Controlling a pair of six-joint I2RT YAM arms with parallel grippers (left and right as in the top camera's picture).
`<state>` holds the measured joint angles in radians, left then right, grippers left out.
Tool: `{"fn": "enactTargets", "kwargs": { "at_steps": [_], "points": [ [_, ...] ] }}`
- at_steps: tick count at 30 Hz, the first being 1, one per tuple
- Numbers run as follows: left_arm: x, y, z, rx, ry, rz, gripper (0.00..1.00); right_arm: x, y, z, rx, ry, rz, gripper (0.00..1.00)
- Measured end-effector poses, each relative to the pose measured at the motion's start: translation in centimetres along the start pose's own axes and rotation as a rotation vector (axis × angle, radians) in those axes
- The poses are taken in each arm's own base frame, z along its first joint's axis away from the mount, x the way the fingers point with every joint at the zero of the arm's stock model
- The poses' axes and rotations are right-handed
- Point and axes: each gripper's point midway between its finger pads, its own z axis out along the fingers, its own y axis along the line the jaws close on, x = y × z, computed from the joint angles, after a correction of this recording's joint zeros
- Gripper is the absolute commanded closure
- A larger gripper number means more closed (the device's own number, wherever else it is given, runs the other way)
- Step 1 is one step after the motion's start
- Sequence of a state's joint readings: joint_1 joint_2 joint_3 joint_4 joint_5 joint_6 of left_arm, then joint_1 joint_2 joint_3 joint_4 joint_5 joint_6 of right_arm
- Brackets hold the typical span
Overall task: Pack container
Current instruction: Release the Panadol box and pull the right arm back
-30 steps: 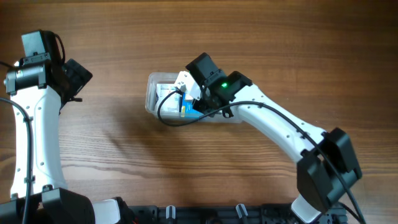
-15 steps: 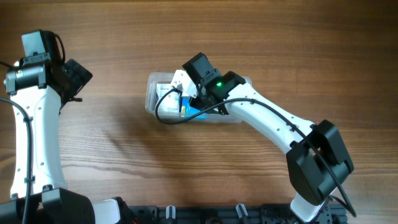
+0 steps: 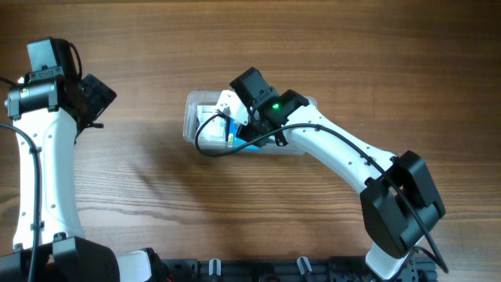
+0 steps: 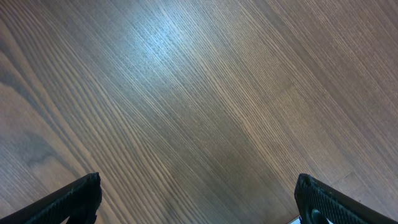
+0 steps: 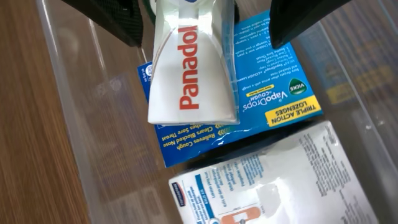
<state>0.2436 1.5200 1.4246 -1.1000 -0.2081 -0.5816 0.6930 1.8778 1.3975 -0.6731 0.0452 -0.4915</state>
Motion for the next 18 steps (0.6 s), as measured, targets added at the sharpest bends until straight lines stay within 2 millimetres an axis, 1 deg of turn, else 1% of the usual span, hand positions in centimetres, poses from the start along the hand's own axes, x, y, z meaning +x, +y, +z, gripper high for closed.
{"fn": "enactTargets", "kwargs": {
  "at_steps": [3, 5, 6, 7, 9, 10, 13, 14, 16, 17, 18],
  "points": [
    [0.0, 0.0, 0.0, 0.0, 0.0, 0.0, 0.0, -0.1, -0.1, -0.4, 0.003, -0.007, 0.1, 0.44],
    [0.0, 0.0, 0.0, 0.0, 0.0, 0.0, 0.0, -0.4, -0.3, -1.6, 0.01, -0.026, 0.17, 0.44],
    [0.0, 0.0, 0.0, 0.0, 0.0, 0.0, 0.0, -0.6, -0.4, -2.7, 0.015, -0.046, 0.211, 0.44],
    [0.0, 0.0, 0.0, 0.0, 0.0, 0.0, 0.0, -1.0, -0.8, -4.6, 0.027, -0.082, 0.262, 0.44],
    [0.0, 0.0, 0.0, 0.0, 0.0, 0.0, 0.0, -1.8, -1.6, -8.9, 0.054, -0.17, 0.338, 0.43],
    [0.0, 0.0, 0.0, 0.0, -0.001, 0.0, 0.0, -1.9, -2.1, -12.0, 0.071, -0.232, 0.375, 0.4],
    [0.0, 0.0, 0.0, 0.0, 0.0, 0.0, 0.0, -2.1, -2.8, -19.2, 0.119, -0.391, 0.42, 0.37],
    [0.0, 0.0, 0.0, 0.0, 0.0, 0.0, 0.0, -1.7, -2.8, -22.8, 0.142, -0.469, 0.43, 0.32],
    [0.0, 0.0, 0.0, 0.0, 0.0, 0.0, 0.0, -0.4, -2.3, -29.3, 0.182, -0.616, 0.441, 0.28],
    [0.0, 0.0, 0.0, 0.0, 0.0, 0.0, 0.0, 1.0, -1.7, -32.7, 0.202, -0.691, 0.449, 0.24],
    [0.0, 0.0, 0.0, 0.0, 0.001, 0.0, 0.0, 2.4, -1.1, -35.3, 0.219, -0.747, 0.458, 0.17]
  ]
}}
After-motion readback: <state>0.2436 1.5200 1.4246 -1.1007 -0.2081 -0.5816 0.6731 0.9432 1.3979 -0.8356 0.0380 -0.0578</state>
